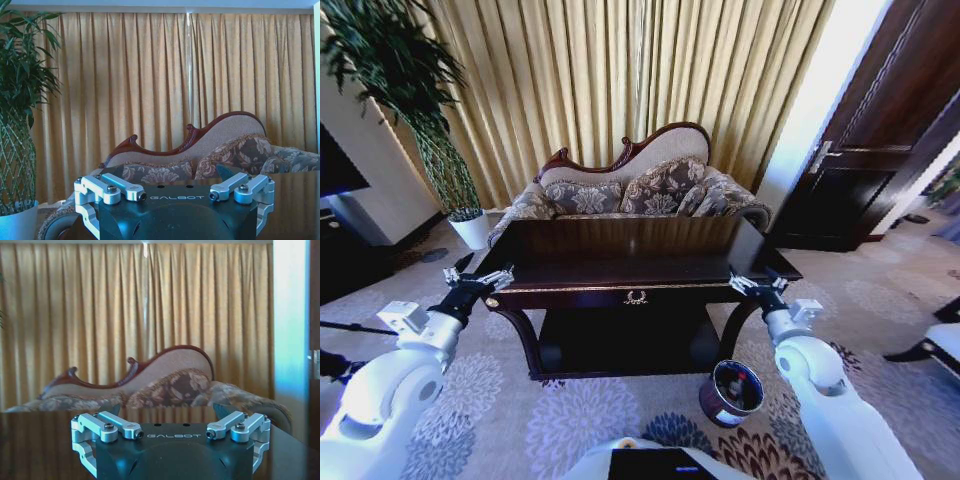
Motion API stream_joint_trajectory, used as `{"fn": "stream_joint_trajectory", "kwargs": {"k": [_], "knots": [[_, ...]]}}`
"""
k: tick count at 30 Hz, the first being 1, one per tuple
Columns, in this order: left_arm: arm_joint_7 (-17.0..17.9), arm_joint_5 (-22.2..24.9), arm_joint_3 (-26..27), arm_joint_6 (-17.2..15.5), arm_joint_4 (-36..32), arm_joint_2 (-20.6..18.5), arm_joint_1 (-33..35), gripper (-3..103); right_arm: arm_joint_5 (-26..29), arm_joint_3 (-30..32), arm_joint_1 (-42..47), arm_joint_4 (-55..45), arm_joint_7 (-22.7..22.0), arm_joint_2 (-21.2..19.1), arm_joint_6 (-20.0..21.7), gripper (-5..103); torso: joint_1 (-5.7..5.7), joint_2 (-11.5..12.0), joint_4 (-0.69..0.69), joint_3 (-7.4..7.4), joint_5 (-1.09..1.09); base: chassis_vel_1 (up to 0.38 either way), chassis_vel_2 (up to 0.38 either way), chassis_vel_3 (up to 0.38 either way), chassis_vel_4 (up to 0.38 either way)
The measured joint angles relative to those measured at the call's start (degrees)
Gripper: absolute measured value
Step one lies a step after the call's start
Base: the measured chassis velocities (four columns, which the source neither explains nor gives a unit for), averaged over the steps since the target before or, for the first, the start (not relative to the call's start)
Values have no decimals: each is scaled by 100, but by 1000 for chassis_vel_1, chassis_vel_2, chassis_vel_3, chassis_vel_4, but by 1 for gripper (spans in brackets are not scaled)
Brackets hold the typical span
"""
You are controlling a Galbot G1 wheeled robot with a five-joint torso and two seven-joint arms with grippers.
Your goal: Move to the front of the table and place the trash on the table into the trash bin.
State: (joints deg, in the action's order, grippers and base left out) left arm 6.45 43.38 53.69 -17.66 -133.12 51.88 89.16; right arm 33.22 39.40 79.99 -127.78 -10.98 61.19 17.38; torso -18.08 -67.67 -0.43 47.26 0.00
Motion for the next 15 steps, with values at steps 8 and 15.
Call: {"fn": "stream_joint_trajectory", "kwargs": {"k": [8, 15], "knots": [[-110, 22, 119, -15, 0, 71, 85, 100, -25, -140, 301, -956, -135, 30, 406, 100, 0, 0, 0, 0, -1, 0, 0, 0, 0], [-127, 24, 100, -92, -58, 92, 61, 100, -84, -227, 471, -1083, -135, 20, 608, 100, 0, 0, 0, 0, 1, 0, 0, 0, 0]]}}
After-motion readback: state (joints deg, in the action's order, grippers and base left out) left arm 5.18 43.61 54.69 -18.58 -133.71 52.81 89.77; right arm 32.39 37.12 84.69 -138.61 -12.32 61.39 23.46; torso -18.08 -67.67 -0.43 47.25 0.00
